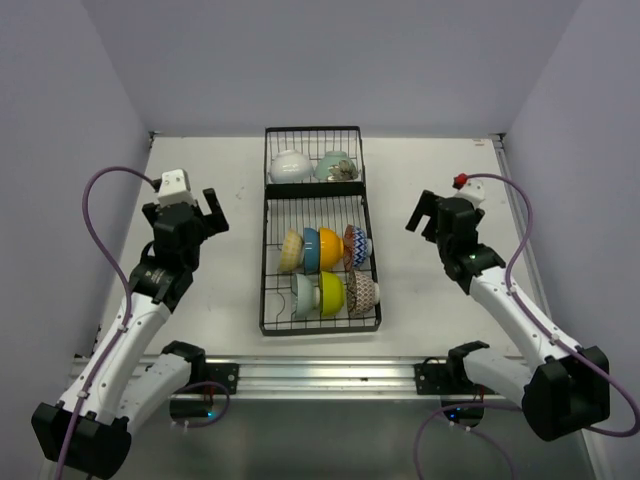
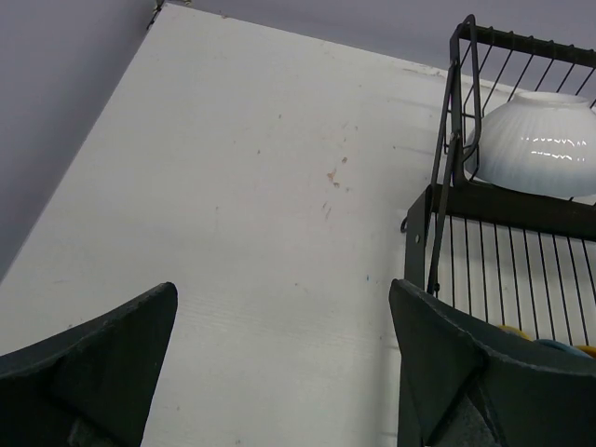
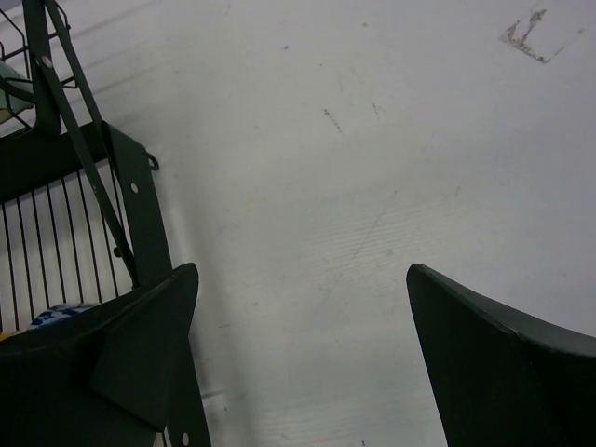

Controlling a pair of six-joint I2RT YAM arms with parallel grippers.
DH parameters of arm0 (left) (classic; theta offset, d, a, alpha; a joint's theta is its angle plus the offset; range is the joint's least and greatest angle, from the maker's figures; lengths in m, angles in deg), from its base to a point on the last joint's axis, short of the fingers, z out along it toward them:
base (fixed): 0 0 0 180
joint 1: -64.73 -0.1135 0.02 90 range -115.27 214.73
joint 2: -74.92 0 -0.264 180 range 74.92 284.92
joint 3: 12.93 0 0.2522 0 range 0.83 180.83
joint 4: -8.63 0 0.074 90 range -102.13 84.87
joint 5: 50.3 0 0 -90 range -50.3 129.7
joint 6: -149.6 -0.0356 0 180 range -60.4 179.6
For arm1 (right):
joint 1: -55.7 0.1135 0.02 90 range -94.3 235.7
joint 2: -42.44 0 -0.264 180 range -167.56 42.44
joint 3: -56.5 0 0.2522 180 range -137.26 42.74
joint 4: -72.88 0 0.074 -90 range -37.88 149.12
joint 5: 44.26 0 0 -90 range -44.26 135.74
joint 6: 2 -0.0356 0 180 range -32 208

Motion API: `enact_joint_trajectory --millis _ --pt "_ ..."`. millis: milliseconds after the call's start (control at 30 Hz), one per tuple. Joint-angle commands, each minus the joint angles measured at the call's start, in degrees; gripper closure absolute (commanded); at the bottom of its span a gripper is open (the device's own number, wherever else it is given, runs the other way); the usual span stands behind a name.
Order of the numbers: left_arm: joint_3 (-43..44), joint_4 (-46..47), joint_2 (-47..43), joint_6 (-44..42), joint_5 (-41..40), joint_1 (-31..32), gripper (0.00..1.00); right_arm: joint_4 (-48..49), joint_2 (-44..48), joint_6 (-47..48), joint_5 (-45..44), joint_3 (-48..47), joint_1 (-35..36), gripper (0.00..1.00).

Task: Unload the bowls from the dish rack

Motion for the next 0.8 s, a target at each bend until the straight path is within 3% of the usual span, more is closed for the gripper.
enact_joint_trajectory --millis 0,267,433,567,767 --pt "2.1 0.4 0.2 0.0 -0.6 -0.5 0.0 0.1 -1.9 -2.8 0.6 -1.1 0.2 0.01" --pt "1.9 0.6 0.4 0.0 -0.2 -0.5 0.0 -1.2 -2.2 3.3 5.0 -1.1 0.1 0.01" --pt "1.5 1.8 0.6 -0.1 2.4 -0.5 0.0 2.6 1.4 5.8 17.7 2.3 0.1 0.01" --pt "1.4 2.5 0.6 -0.4 5.4 -0.5 0.0 4.2 4.8 5.8 22.2 2.8 0.2 0.02" --pt "0.0 6.4 -1.4 -1.7 14.9 -0.5 0.0 12.2 6.3 3.0 37.9 2.5 0.2 0.01"
